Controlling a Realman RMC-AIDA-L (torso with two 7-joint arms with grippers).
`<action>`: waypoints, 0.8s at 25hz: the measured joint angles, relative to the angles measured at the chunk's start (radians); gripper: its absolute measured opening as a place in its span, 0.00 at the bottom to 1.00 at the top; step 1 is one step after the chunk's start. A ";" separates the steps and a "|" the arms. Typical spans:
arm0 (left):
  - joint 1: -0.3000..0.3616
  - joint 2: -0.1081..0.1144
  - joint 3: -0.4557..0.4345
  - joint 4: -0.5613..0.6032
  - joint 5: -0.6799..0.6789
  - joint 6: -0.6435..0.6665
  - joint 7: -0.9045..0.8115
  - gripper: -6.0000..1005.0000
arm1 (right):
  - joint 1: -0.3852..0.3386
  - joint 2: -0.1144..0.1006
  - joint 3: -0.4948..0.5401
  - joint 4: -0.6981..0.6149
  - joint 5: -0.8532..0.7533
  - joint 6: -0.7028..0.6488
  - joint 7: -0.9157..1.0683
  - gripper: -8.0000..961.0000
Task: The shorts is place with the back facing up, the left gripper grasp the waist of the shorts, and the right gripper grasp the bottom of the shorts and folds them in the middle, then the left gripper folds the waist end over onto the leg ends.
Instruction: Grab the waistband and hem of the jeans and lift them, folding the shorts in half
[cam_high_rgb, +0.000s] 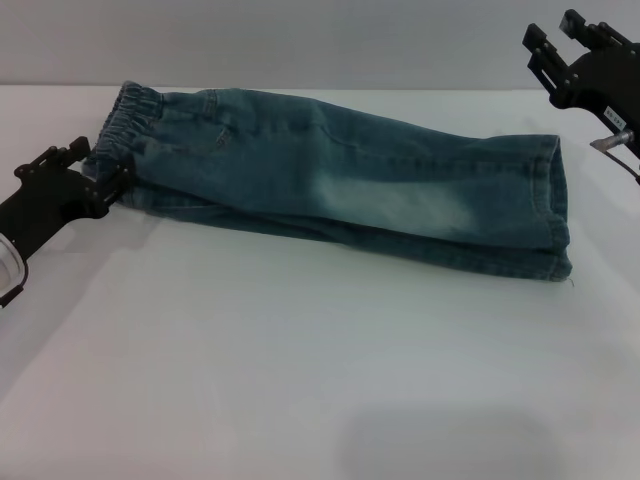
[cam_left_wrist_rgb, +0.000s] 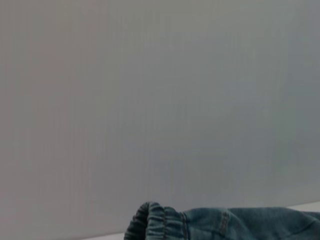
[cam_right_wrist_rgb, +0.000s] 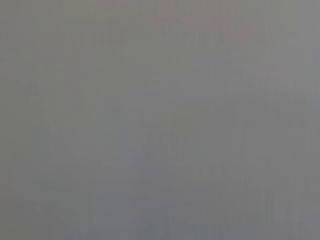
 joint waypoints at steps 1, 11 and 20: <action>-0.003 0.000 0.000 0.000 -0.002 -0.002 0.000 0.65 | 0.002 0.000 0.000 0.000 0.000 0.002 0.000 0.49; -0.066 0.002 0.000 -0.034 -0.041 -0.111 0.056 0.65 | 0.022 0.001 0.004 0.023 0.001 0.001 0.005 0.49; -0.083 0.001 0.000 -0.038 -0.042 -0.197 0.066 0.64 | 0.016 0.002 0.008 0.042 0.001 -0.017 0.007 0.49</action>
